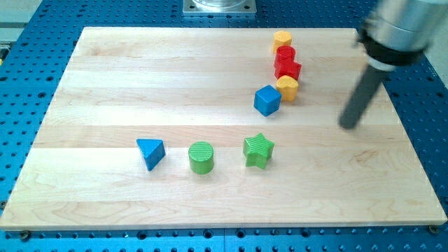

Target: Move the blue cube vertically above the green star

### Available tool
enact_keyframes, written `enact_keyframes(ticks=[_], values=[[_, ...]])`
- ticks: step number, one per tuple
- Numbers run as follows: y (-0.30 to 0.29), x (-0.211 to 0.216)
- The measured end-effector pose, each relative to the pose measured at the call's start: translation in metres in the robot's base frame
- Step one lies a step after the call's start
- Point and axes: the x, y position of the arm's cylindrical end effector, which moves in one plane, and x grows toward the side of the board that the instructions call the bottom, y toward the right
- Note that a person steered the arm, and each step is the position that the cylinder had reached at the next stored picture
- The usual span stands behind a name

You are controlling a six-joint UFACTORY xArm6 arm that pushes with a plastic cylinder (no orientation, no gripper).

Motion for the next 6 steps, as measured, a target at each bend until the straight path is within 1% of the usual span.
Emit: enact_keyframes(ticks=[1, 2, 3, 4, 5, 6], values=[[-0.091, -0.003], [-0.153, -0.003], [-0.187, -0.017], [-0.169, -0.064], [-0.165, -0.081], [-0.146, -0.06]])
